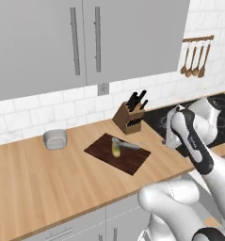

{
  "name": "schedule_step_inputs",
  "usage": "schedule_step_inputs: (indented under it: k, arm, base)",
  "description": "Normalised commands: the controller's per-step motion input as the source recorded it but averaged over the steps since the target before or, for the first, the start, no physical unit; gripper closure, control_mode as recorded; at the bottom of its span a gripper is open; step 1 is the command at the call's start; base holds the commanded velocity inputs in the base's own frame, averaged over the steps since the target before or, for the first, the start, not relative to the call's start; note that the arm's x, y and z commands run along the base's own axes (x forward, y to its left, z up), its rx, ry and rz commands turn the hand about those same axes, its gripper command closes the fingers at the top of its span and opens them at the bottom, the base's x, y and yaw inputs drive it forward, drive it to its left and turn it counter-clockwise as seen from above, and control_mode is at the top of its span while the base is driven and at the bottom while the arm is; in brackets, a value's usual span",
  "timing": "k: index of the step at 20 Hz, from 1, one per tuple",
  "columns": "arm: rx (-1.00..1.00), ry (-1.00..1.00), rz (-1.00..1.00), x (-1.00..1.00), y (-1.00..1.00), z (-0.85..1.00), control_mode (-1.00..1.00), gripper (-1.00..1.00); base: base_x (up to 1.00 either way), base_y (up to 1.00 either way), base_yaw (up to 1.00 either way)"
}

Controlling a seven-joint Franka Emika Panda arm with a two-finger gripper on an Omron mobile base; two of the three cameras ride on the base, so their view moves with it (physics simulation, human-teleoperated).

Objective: Place the appropriate cutting tool for cutting the cucumber skin on the cutting board.

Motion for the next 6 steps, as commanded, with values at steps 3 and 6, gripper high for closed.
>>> schedule_step_inputs:
  k: [3, 6]
  arm:
    - [0.11, 0.0, -0.03, -0.25, -1.0, 0.51, -1.0, -1.0]
    - [0.16, 0.0, 0.0, -0.21, -1.0, 0.44, -1.0, -1.0]
  base:
    - [0.0, 0.0, 0.0]
    - [0.0, 0.0, 0.0]
